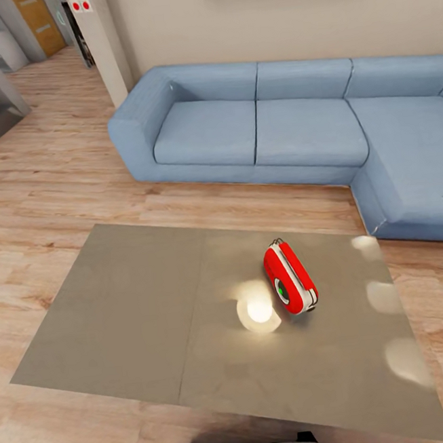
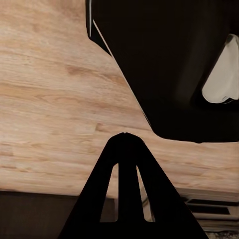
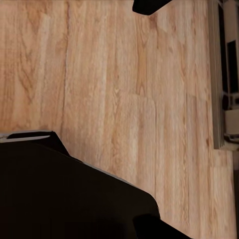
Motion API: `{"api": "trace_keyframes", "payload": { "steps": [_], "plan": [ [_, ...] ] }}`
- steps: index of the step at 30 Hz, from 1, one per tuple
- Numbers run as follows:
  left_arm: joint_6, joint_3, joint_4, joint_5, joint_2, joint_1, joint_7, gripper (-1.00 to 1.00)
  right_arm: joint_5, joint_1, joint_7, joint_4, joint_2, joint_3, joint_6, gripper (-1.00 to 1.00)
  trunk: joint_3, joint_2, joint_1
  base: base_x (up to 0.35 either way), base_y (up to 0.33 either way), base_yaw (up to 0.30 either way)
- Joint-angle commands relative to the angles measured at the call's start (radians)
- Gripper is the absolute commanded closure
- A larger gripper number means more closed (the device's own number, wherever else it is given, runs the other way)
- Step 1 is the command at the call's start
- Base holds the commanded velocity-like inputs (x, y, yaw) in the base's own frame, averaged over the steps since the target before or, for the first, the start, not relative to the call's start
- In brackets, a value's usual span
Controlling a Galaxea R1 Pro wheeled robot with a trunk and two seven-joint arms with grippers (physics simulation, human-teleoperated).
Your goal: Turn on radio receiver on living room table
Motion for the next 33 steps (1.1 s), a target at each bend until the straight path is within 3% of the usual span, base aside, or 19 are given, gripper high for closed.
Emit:
{"api": "trace_keyframes", "payload": {
  "steps": [1, 33],
  "plan": [
    [0.000, 0.000, 0.000, 0.000, 0.000, 0.000, 0.000, 1.00, 0.000, 0.000, 0.000, 0.000, 0.000, 0.000, 0.000, -1.00, 0.002, 0.000, 0.000, 0.000, 0.000, 0.000],
    [0.000, 0.000, 0.000, 0.000, 0.000, 0.000, 0.000, 1.00, 0.000, 0.000, 0.000, 0.000, 0.000, 0.000, 0.000, -1.00, 0.053, 0.000, 0.000, 0.000, 0.000, 0.000]
  ]
}}
